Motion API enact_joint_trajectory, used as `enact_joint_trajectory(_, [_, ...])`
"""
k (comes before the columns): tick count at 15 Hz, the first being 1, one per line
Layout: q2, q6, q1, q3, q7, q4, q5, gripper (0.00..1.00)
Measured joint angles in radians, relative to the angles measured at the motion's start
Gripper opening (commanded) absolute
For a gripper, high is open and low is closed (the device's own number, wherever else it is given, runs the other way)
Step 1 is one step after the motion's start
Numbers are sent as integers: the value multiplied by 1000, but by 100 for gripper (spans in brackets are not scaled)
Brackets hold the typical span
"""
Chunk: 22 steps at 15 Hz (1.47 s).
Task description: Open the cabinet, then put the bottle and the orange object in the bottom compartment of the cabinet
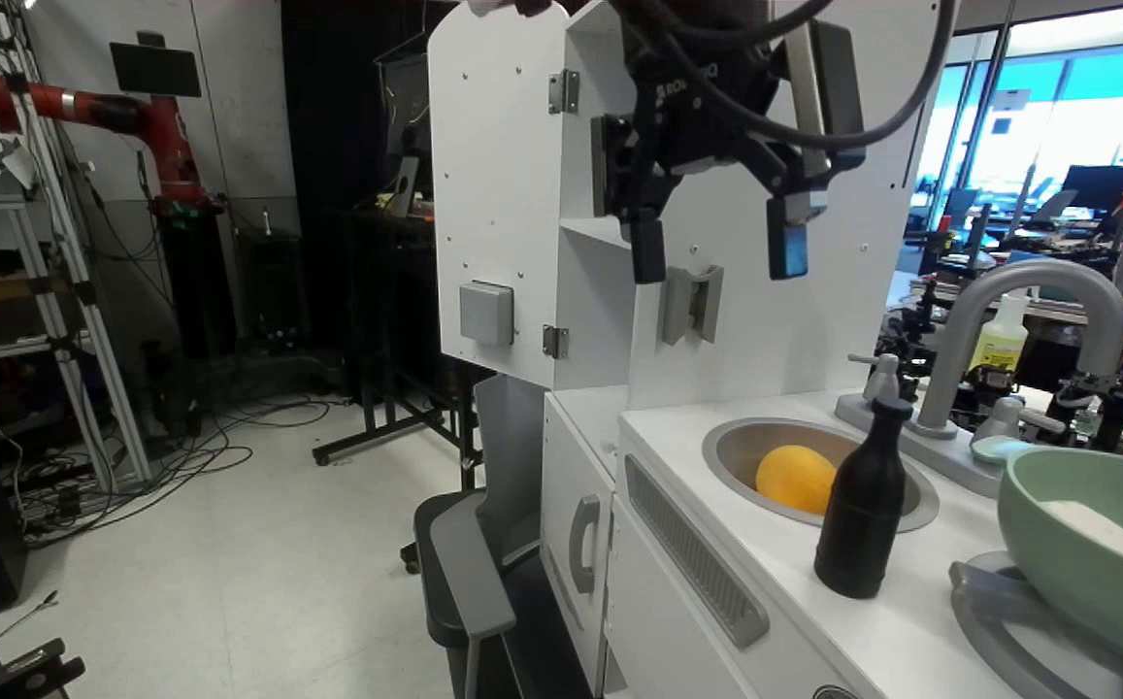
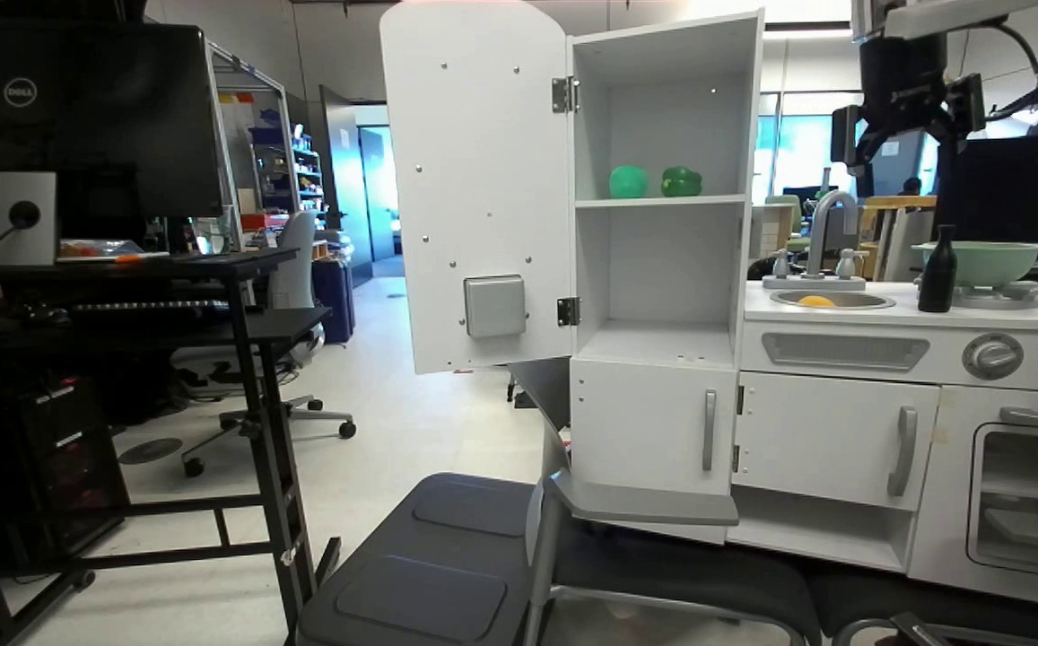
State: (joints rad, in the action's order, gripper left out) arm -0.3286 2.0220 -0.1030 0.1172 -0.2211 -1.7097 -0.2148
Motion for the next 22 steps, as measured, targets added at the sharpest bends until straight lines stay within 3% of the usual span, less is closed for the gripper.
enact_joint_trajectory(8, [-38, 110, -18, 25, -6, -73, 6, 100])
enact_joint_trajectory(17, [30, 514, -8, 91, -165, -394, -86, 100])
enact_joint_trajectory(22, [50, 686, 30, 155, -271, -500, -187, 100])
